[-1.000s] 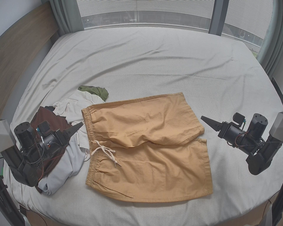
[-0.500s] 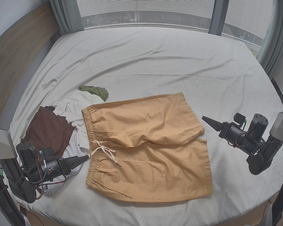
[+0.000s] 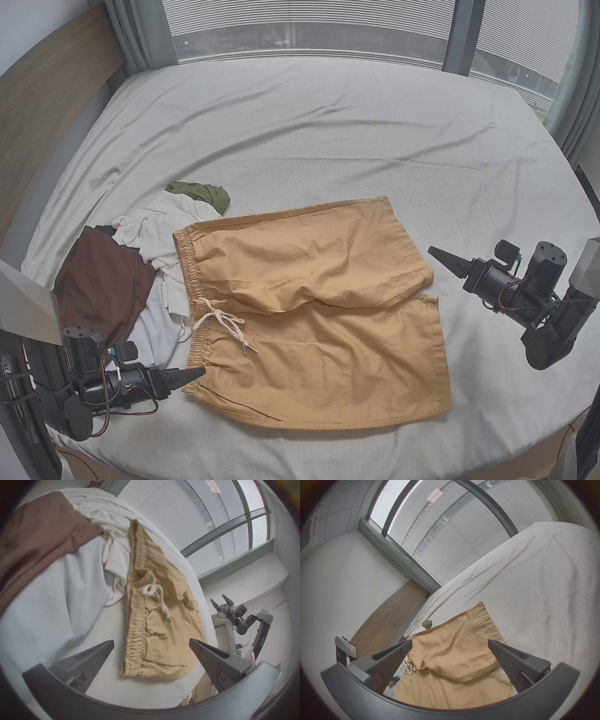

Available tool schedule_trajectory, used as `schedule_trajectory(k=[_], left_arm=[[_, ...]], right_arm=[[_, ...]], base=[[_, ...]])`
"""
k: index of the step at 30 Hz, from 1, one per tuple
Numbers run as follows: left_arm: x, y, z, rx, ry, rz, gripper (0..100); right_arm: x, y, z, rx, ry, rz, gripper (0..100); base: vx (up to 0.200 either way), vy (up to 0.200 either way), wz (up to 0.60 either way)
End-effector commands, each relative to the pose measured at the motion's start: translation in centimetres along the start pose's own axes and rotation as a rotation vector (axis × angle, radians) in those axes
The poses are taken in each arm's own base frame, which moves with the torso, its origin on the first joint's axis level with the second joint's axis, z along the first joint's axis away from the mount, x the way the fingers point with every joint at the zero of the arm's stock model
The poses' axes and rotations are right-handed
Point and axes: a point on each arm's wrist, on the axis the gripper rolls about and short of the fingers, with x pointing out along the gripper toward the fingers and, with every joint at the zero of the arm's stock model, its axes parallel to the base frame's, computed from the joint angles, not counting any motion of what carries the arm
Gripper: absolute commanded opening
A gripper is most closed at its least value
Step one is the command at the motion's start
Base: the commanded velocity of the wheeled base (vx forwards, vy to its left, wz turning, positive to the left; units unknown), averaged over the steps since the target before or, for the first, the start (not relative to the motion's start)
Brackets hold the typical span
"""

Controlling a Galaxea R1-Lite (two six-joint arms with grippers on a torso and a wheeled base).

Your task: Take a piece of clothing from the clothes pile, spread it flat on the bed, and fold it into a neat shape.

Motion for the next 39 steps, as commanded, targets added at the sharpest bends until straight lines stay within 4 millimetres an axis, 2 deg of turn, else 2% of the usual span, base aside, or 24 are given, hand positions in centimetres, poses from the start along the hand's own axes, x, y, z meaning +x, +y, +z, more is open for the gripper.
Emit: schedule_trajectory(k=[1, 14, 30, 31, 39], left_arm=[[0.79, 0.98, -1.28, -0.026, 0.055, 0.026, 100], [1.34, 1.03, -1.17, -0.021, 0.054, 0.013, 100], [1.11, 0.92, -1.38, -0.026, 0.062, 0.017, 100], [1.10, 0.93, -1.43, -0.028, 0.064, 0.018, 0], [1.20, 0.95, -1.38, -0.023, 0.063, 0.015, 0]], right_arm=[[0.32, -0.52, -0.50, 0.008, 0.012, -0.008, 100], [0.29, -0.59, -0.42, 0.007, 0.009, -0.010, 100], [0.34, -0.62, -0.53, 0.009, 0.013, -0.010, 100], [0.34, -0.62, -0.53, 0.009, 0.013, -0.010, 100], [0.43, -1.00, -0.96, 0.016, 0.024, -0.018, 100]], base=[[0.000, 0.000, 0.00], [0.000, 0.000, 0.00], [0.000, 0.000, 0.00], [0.000, 0.000, 0.00], [0.000, 0.000, 0.00]])
